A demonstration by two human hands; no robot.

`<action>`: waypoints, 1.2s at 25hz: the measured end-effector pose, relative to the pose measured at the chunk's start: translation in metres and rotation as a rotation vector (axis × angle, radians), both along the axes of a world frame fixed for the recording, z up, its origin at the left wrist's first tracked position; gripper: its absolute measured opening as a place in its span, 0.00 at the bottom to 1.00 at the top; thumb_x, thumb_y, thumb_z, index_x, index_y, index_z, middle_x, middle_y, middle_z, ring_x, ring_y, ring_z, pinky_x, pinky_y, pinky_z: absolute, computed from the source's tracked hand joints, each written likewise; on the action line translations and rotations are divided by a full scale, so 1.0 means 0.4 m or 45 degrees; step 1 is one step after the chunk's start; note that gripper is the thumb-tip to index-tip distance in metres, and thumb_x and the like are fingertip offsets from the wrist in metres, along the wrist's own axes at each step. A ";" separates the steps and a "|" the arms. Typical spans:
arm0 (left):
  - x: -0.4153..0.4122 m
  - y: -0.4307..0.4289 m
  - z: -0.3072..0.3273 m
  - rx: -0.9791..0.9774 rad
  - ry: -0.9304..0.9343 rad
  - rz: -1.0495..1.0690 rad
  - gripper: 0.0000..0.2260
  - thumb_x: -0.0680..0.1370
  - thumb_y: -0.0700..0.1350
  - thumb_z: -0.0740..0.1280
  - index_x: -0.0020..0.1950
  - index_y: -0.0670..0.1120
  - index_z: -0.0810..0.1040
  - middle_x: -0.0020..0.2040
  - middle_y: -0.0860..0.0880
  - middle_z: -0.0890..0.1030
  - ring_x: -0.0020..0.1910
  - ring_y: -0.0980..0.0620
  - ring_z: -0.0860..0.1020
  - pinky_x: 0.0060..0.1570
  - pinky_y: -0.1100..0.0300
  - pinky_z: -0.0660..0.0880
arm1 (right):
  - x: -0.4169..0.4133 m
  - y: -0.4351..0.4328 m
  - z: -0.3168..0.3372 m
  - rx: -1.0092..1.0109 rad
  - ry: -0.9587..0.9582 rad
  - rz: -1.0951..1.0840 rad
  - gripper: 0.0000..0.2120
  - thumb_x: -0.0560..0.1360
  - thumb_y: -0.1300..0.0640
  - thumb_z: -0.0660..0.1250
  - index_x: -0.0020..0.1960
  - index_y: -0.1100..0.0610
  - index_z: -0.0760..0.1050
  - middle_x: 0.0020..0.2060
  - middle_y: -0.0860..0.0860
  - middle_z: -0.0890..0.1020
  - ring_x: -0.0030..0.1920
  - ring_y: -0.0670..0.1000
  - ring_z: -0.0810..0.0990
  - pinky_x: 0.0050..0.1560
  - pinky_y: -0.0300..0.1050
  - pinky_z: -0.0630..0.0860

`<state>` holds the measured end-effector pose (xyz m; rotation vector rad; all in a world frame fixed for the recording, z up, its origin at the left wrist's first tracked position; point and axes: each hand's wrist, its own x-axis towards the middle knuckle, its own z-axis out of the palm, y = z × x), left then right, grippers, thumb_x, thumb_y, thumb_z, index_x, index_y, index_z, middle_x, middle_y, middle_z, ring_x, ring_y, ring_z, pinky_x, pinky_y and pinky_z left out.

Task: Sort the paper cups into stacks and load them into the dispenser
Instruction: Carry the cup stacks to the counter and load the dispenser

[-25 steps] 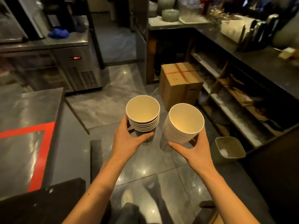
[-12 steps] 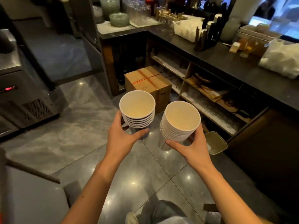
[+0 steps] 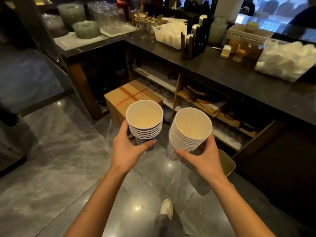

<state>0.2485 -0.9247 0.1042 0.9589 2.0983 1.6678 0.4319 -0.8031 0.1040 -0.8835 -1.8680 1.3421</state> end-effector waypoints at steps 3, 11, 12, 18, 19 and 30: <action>-0.071 0.205 0.013 -0.023 0.027 -0.033 0.45 0.60 0.53 0.81 0.73 0.53 0.65 0.61 0.67 0.73 0.65 0.59 0.71 0.62 0.58 0.71 | -0.058 0.191 0.009 -0.002 -0.020 -0.098 0.48 0.60 0.51 0.82 0.71 0.37 0.58 0.61 0.31 0.68 0.64 0.37 0.69 0.63 0.38 0.66; -0.228 0.667 0.012 -0.042 0.056 -0.144 0.43 0.62 0.49 0.80 0.73 0.54 0.63 0.63 0.65 0.70 0.65 0.62 0.67 0.61 0.63 0.69 | -0.191 0.586 0.004 -0.057 -0.062 -0.196 0.47 0.60 0.48 0.82 0.63 0.24 0.55 0.58 0.22 0.66 0.64 0.33 0.67 0.64 0.38 0.65; -0.250 0.720 0.002 -0.055 0.062 -0.159 0.43 0.62 0.50 0.80 0.73 0.54 0.63 0.62 0.64 0.69 0.65 0.62 0.67 0.60 0.64 0.68 | -0.213 0.631 -0.001 -0.062 -0.072 -0.217 0.47 0.60 0.48 0.82 0.66 0.27 0.55 0.61 0.25 0.66 0.66 0.37 0.66 0.66 0.41 0.65; -0.435 1.054 -0.044 -0.036 0.015 -0.298 0.40 0.63 0.48 0.80 0.69 0.60 0.63 0.57 0.72 0.68 0.63 0.64 0.67 0.60 0.65 0.69 | -0.384 0.920 -0.023 -0.083 -0.097 -0.336 0.46 0.62 0.53 0.82 0.66 0.32 0.55 0.61 0.29 0.68 0.65 0.38 0.67 0.65 0.40 0.65; -0.474 1.113 -0.041 -0.032 -0.007 -0.325 0.40 0.63 0.47 0.80 0.69 0.59 0.64 0.57 0.71 0.69 0.62 0.64 0.68 0.58 0.67 0.69 | -0.416 0.972 -0.022 -0.097 -0.092 -0.361 0.46 0.61 0.54 0.82 0.65 0.32 0.56 0.59 0.28 0.68 0.63 0.36 0.68 0.64 0.39 0.65; -0.699 1.681 -0.086 -0.158 -0.119 -0.537 0.39 0.63 0.45 0.81 0.66 0.61 0.64 0.56 0.71 0.71 0.57 0.68 0.72 0.57 0.68 0.70 | -0.606 1.527 -0.064 -0.109 -0.083 -0.578 0.47 0.63 0.56 0.81 0.73 0.42 0.58 0.65 0.38 0.71 0.66 0.39 0.69 0.65 0.40 0.68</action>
